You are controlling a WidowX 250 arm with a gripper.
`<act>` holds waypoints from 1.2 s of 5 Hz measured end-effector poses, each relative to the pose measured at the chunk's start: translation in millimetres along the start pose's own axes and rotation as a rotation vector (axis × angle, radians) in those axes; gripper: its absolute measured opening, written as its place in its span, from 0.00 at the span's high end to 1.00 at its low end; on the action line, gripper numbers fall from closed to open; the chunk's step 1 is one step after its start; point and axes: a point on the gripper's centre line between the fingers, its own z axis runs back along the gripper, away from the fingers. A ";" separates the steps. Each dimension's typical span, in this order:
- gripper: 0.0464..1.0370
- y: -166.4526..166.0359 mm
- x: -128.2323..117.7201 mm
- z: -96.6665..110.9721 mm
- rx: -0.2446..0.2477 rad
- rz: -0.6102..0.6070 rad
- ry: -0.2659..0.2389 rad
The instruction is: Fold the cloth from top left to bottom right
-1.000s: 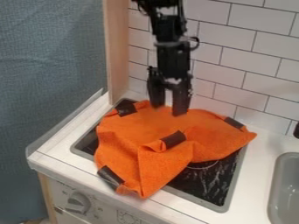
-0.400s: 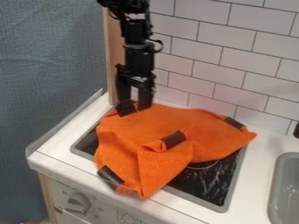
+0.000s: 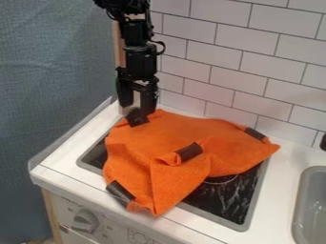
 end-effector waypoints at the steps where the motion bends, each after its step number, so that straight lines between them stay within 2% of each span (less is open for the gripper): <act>1: 0.04 7.3 -0.1 -14.2 0.019 0.010 0.033; 3: 0.04 21.8 2.4 -18.8 0.110 -0.050 0.016; 4: 0.04 22.5 3.1 -24.9 0.114 -0.067 0.024; 5: 0.04 12.6 5.2 -40.5 0.001 -0.143 0.067; 6: 0.04 13.4 9.6 -40.4 -0.014 -0.187 0.052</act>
